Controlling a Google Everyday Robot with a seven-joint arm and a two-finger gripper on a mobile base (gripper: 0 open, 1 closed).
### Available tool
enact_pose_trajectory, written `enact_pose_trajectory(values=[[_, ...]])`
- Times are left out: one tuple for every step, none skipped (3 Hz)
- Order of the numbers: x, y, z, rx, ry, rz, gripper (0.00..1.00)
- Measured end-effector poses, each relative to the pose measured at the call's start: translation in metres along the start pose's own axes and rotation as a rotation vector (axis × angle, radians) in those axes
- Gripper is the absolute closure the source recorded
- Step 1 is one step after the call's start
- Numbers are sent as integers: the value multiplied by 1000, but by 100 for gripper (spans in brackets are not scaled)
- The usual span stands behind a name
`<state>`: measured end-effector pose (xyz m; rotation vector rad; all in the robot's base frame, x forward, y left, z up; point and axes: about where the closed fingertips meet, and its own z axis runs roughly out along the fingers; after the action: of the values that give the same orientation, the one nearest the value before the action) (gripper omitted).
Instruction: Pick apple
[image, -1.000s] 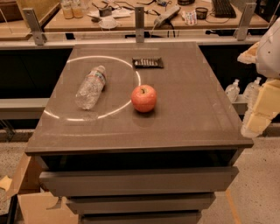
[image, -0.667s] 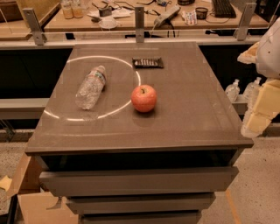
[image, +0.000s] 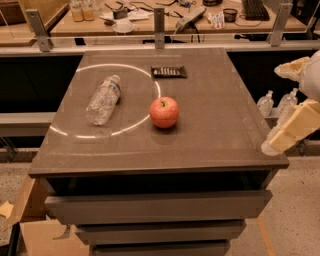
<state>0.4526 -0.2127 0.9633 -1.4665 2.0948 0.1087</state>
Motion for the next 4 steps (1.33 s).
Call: enact_pose_trajectory(values=[[-14,-8,22,26,-193,31,0],[-43,-12,42,14,-326,42,0],[-46,-11,40,16,-329,40,0],[-46,-11,40,16,-329,40,0]])
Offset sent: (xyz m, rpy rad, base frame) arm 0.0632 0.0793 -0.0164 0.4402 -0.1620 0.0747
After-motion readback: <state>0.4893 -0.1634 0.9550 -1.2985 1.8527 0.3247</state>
